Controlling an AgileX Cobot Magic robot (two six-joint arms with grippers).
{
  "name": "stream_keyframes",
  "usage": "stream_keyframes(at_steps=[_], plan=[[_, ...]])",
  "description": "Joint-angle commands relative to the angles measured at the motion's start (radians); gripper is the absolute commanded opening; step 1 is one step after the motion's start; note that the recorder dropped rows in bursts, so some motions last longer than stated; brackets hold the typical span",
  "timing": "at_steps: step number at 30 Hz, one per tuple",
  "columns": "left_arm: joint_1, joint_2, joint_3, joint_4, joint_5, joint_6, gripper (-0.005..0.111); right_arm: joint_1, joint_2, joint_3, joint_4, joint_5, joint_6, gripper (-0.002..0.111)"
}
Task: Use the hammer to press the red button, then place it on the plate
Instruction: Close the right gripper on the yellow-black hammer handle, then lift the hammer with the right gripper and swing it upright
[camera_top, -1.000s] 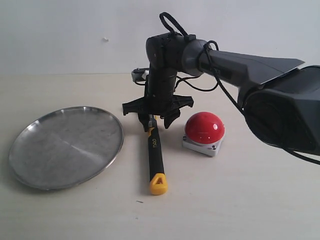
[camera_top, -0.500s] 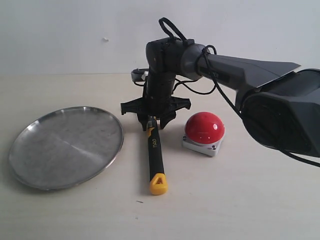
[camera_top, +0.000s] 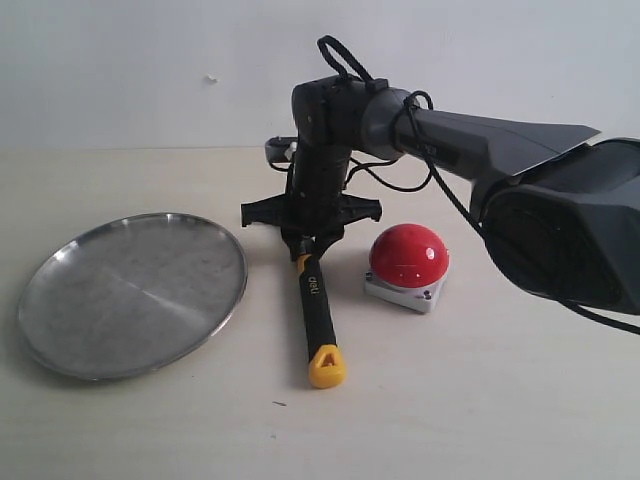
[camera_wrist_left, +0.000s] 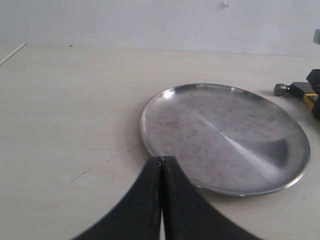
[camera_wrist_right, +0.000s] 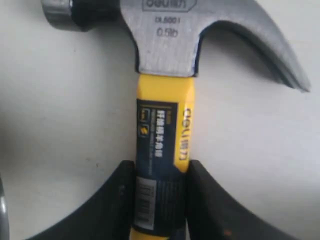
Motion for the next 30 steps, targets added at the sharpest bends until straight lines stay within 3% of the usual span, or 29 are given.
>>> stream_keyframes(at_steps=[1, 10, 22, 30], plan=[[0.003, -0.006, 0.003, -0.010, -0.009, -0.001, 0.000, 0.003, -0.018, -0.001, 0.005, -0.042, 0.034, 0.000], [0.003, -0.006, 0.003, -0.010, -0.009, -0.001, 0.000, 0.081, -0.075, -0.001, -0.081, -0.130, 0.114, 0.000], [0.003, -0.006, 0.003, -0.010, -0.009, -0.001, 0.000, 0.151, -0.164, -0.001, -0.273, -0.076, 0.267, 0.000], [0.003, -0.006, 0.003, -0.010, -0.009, -0.001, 0.000, 0.245, -0.271, -0.001, -0.573, 0.024, 0.414, 0.000]])
